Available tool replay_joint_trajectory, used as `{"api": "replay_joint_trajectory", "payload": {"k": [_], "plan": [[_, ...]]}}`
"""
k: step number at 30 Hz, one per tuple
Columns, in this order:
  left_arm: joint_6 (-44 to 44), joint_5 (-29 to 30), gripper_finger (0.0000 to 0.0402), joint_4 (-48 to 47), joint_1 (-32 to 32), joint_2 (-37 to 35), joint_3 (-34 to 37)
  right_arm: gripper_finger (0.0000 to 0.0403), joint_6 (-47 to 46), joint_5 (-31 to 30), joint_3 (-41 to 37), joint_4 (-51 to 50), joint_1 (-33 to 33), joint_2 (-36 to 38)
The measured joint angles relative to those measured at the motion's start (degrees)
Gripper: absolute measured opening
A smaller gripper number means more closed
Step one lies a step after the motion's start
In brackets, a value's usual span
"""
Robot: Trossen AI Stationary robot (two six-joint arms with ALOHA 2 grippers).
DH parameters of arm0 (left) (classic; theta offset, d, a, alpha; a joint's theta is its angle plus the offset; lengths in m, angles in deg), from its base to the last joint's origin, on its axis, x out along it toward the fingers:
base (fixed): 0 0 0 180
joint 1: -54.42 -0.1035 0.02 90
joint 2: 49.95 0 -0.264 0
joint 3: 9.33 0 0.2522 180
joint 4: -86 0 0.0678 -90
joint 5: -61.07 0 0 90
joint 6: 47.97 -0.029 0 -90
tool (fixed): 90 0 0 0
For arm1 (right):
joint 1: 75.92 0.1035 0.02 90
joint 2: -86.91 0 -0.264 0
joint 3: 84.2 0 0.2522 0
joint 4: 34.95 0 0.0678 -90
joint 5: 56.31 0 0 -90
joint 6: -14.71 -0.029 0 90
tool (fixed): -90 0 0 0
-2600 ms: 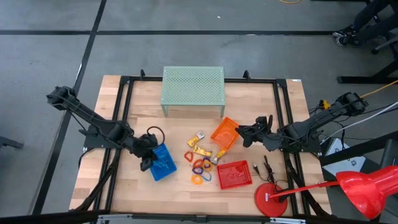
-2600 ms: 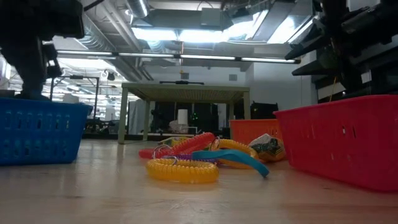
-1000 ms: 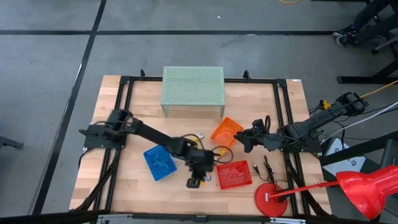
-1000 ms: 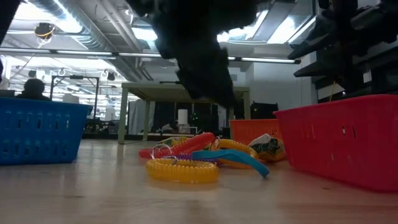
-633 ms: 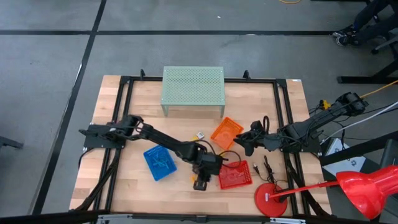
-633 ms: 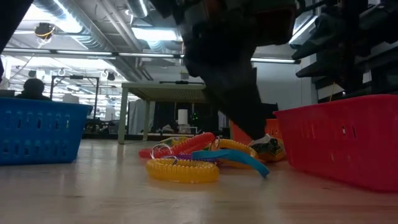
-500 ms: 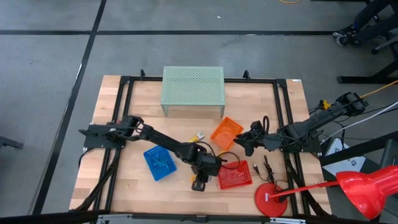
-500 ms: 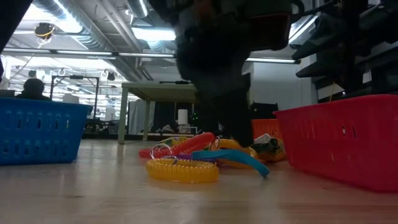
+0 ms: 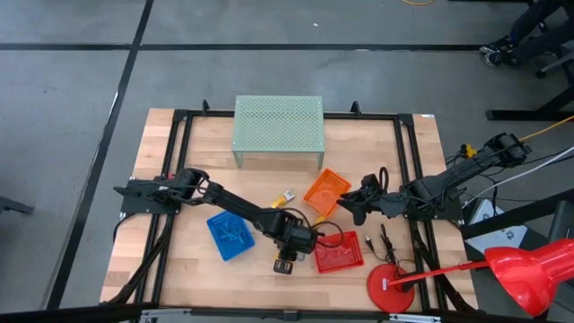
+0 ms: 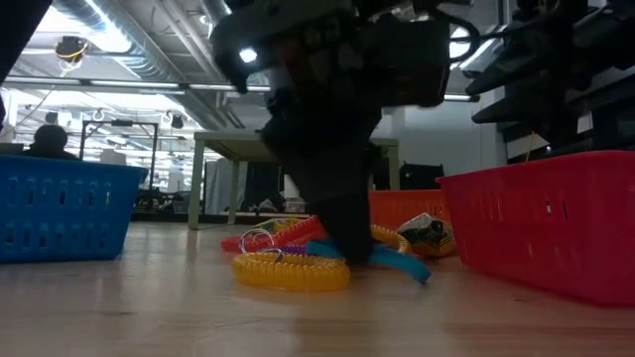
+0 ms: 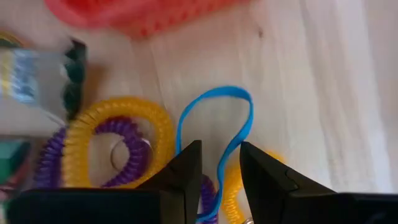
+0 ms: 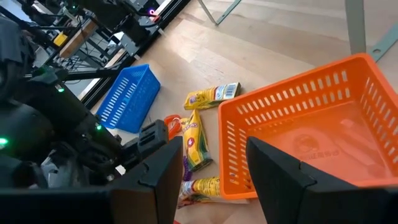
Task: Pick & Place Office Desk Supplies
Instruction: Put the blue rubberband into the blue bin
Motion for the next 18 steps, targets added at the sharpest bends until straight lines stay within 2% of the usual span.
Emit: {"api": "replay_joint_trajectory", "payload": {"k": [5, 10, 16, 18], "plan": [[-0.4, -4.1, 0.0097, 2.6, 0.4, 0.8, 0.0, 0.0178, 0.0, 0.0, 0.0, 0.0, -0.3, 0.0], [-0.2, -4.5, 0.0079, 3.0, 0.8, 1.4, -0.1, 0.0178, 0.0, 0.0, 0.0, 0.1, -1.0, 0.0], [2.8, -4.7, 0.0016, 2.3, 1.1, 1.4, -0.1, 0.0178, 0.0, 0.0, 0.0, 0.2, -2.3, 0.0], [4.3, -4.7, 0.0006, 2.2, 0.7, 0.9, 0.0, 0.0178, 0.0, 0.0, 0.0, 0.2, -2.7, 0.0]]}}
